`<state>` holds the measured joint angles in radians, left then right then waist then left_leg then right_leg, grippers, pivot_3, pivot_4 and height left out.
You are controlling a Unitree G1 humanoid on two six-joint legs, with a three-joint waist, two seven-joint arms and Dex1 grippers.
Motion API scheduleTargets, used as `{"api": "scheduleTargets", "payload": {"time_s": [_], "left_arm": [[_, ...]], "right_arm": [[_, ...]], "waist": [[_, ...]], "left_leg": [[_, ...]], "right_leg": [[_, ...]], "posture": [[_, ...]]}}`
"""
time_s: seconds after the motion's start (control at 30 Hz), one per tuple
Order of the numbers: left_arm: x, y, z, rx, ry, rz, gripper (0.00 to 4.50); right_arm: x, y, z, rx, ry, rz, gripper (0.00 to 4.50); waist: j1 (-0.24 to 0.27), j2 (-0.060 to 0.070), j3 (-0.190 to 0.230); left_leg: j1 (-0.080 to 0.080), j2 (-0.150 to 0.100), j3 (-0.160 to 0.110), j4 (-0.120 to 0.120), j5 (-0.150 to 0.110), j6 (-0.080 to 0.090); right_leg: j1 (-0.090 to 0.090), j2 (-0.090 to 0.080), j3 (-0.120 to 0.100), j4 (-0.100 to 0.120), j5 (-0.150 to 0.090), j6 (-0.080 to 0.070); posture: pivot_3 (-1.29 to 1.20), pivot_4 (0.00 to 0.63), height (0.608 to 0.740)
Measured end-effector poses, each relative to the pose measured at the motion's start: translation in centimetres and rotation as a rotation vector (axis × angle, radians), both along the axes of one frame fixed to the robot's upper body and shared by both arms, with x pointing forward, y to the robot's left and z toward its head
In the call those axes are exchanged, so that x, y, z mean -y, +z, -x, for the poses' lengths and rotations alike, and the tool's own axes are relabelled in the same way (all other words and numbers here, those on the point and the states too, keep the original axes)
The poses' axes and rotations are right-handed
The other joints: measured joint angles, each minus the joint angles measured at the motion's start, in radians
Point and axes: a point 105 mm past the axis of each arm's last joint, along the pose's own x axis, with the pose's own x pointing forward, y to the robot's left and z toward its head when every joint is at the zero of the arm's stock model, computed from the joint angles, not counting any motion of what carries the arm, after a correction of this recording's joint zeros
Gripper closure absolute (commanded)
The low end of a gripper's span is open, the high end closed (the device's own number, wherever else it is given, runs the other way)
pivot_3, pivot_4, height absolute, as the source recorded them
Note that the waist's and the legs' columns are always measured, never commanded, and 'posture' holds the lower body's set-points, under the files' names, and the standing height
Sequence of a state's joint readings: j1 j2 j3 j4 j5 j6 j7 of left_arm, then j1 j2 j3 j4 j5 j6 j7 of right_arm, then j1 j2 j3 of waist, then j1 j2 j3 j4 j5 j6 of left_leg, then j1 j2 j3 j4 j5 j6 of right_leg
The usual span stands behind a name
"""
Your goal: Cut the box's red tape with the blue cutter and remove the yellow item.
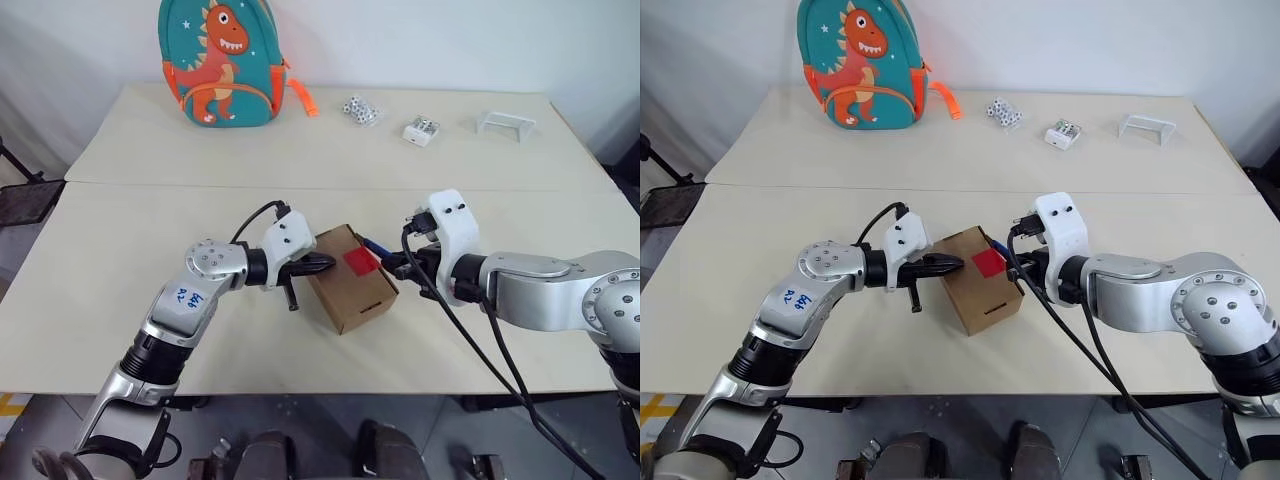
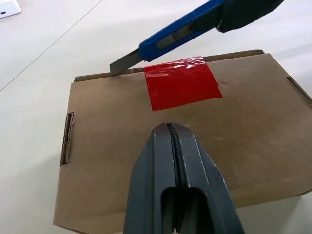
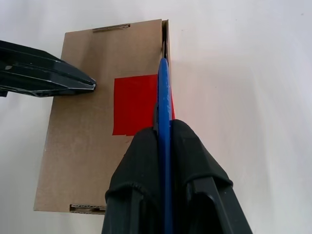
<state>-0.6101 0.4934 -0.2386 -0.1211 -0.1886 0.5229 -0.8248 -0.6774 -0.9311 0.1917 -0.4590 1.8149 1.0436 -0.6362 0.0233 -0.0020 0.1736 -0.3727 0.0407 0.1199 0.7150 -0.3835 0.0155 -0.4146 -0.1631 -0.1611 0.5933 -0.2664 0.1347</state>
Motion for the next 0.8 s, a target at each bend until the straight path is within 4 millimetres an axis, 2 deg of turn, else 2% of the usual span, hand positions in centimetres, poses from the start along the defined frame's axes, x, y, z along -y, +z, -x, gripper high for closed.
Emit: {"api": "scheduleTargets", "payload": {"time_s": [0.8], "left_arm": [[0.60,-0.39,0.38,-0.015,0.006,0.018,4.50]], "right_arm": [[0.50,-0.78,0.35,-0.097,-0.038,-0.019,4.41]], "waist": [[0.002,0.000,0.000]], "left_leg": [[0.001,0.000,0.000,0.000,0.000,0.000]], "right_leg": [[0.001,0.000,0.000,-0.001,0.000,0.000]], "posture": [[0.00,0.150,0.740]]}}
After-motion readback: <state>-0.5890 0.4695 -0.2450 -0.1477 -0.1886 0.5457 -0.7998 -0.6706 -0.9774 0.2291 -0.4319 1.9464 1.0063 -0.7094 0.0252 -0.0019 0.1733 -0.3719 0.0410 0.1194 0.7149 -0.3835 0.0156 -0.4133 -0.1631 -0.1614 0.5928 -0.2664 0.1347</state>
